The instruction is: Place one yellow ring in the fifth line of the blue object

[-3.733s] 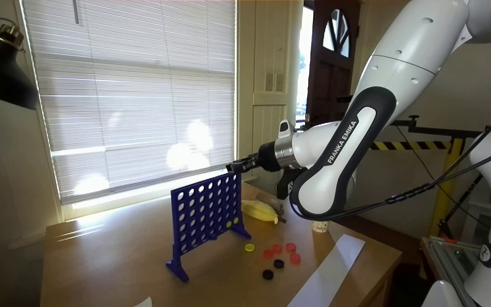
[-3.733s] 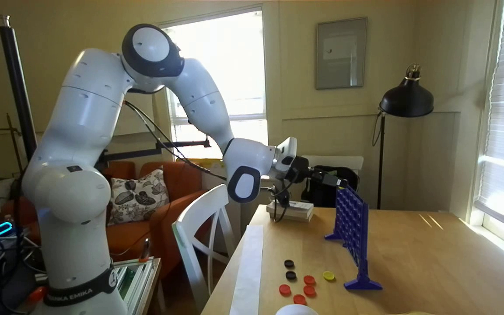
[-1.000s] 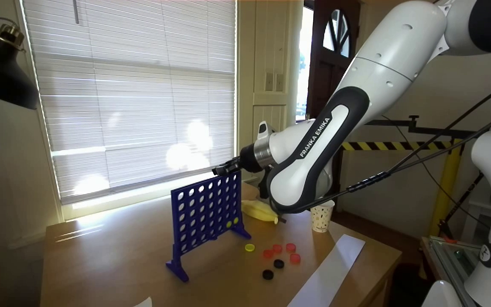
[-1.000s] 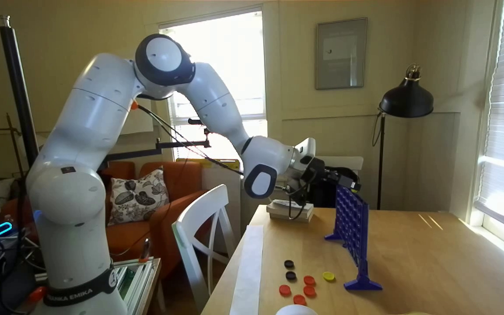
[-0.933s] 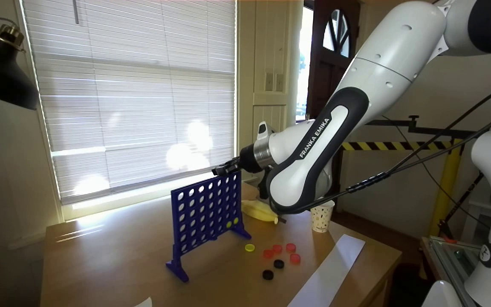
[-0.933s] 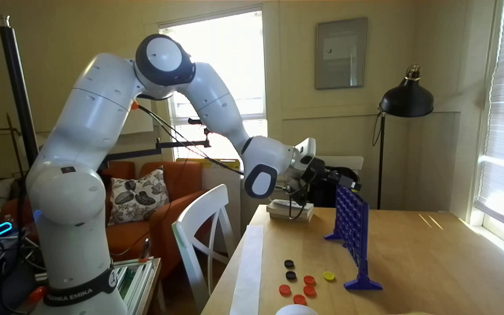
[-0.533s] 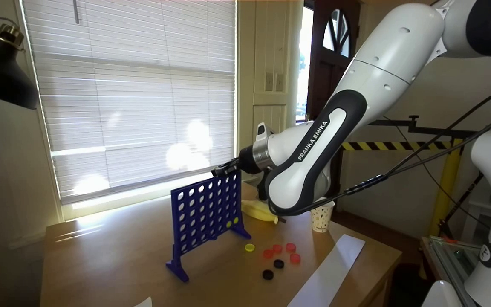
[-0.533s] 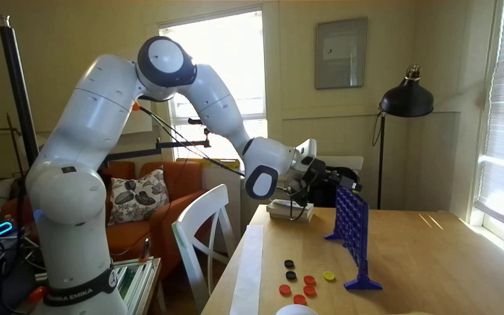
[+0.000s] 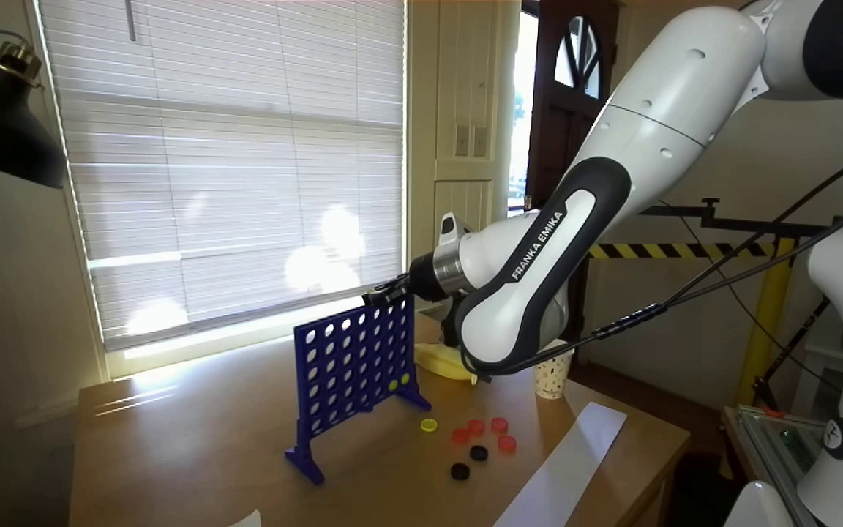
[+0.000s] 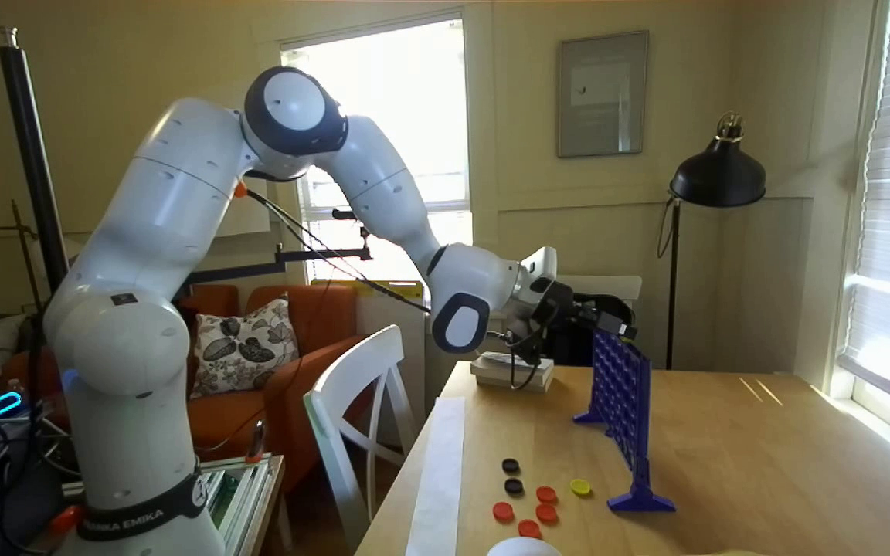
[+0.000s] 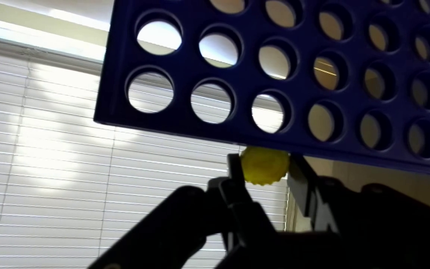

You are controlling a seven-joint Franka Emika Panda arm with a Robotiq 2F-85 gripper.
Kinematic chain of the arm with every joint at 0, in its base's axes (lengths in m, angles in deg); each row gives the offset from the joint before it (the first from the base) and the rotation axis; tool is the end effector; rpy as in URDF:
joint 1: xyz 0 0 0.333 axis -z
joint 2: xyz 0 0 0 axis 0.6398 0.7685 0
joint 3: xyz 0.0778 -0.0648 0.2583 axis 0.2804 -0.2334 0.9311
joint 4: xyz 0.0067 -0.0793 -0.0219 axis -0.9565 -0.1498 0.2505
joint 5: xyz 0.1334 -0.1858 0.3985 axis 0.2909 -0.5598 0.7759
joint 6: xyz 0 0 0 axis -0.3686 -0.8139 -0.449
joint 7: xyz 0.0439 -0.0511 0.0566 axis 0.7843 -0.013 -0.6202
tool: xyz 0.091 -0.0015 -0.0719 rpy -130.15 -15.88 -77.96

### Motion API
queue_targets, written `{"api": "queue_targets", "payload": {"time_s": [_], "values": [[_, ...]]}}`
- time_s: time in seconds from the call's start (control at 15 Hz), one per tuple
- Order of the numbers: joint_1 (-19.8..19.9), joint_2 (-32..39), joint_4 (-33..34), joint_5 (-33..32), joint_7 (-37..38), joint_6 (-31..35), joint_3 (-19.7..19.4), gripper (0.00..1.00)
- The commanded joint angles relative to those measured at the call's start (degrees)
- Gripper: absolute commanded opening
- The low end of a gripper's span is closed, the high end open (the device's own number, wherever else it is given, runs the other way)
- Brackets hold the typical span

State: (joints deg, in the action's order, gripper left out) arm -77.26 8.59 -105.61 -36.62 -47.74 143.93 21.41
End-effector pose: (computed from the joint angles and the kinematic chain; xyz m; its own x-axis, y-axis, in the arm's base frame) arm 0.5966 0.0899 0.2041 0.4059 0.0936 0.9091 -0.0934 -0.9853 0.1431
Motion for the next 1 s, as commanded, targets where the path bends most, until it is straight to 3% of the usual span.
{"api": "queue_targets", "payload": {"time_s": [0.0,0.93], "values": [[-1.74,1.6,1.76,3.86,-2.21,-1.22,-1.31,0.1],[-4.42,2.22,1.83,6.43,-2.06,-0.74,-3.22,0.1]]}}
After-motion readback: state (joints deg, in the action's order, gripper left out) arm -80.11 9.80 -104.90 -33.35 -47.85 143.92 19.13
